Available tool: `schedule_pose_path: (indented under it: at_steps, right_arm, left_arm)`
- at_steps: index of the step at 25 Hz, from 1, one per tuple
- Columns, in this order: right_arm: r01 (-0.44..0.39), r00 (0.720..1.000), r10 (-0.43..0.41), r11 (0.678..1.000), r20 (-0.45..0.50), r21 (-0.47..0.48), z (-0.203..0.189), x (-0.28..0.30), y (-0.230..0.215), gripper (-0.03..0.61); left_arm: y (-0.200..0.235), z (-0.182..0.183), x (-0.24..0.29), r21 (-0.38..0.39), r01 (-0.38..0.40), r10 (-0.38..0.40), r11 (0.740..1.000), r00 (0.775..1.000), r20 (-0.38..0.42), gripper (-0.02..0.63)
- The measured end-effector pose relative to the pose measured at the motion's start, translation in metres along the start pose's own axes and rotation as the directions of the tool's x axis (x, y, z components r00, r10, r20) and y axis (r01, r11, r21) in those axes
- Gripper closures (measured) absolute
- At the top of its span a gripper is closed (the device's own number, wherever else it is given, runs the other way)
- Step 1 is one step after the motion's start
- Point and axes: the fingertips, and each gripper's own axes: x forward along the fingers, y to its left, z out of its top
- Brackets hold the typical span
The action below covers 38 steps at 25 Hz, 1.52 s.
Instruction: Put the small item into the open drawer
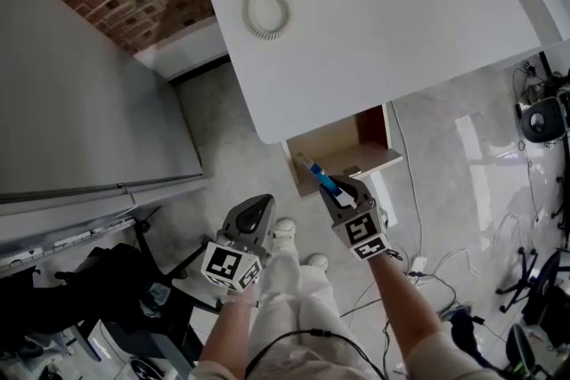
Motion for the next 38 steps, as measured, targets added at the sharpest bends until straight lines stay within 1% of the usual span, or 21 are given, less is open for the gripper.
schedule_pose_path:
  at_steps: [4,6,16,22,25,28,29,32,38]
  right_arm:
    - [-0.042,0.996,0.032,0.991,-0.080,-0.128,-0.003,0.020,0.008,0.492]
    - [-0.058,0.993,0.041,0.986,-0.112,-0.155,-0.006,0.030,0.009,0.491]
    - [-0.101,0.979,0.065,0.977,-0.192,-0.186,-0.018,0.057,0.010,0.485]
    - [-0.103,0.975,0.059,0.975,-0.215,-0.199,-0.023,0.061,0.011,0.479]
    - [-0.104,0.976,0.061,0.974,-0.209,-0.202,-0.022,0.061,0.012,0.468]
    - [-0.106,0.977,0.066,0.975,-0.202,-0.193,-0.020,0.059,0.013,0.415]
    - [-0.108,0.977,0.069,0.975,-0.201,-0.193,-0.019,0.058,0.013,0.408]
    - [-0.111,0.978,0.074,0.975,-0.194,-0.192,-0.016,0.051,0.014,0.402]
    - [-0.096,0.983,0.070,0.984,-0.169,-0.151,-0.007,0.034,0.008,0.402]
  left_arm:
    - [0.005,-0.006,-0.001,-0.011,-0.005,0.005,1.000,1.000,-0.002,0.607]
    - [0.007,-0.009,-0.002,-0.015,-0.004,0.004,1.000,1.000,-0.009,0.607]
    - [0.021,-0.020,-0.006,-0.040,-0.025,0.025,0.999,1.000,-0.019,0.607]
    - [0.025,-0.024,-0.008,-0.048,-0.032,0.032,0.998,0.999,-0.017,0.607]
    - [0.024,-0.025,-0.007,-0.050,-0.031,0.030,0.998,0.999,-0.017,0.607]
    - [0.021,-0.024,-0.007,-0.050,-0.028,0.027,0.998,0.999,-0.017,0.607]
    - [0.020,-0.024,-0.008,-0.049,-0.030,0.029,0.998,0.999,-0.017,0.607]
    - [0.016,-0.020,-0.008,-0.050,-0.032,0.032,0.998,0.999,-0.010,0.607]
    - [0.009,-0.008,-0.005,-0.047,-0.023,0.024,0.999,1.000,0.005,0.607]
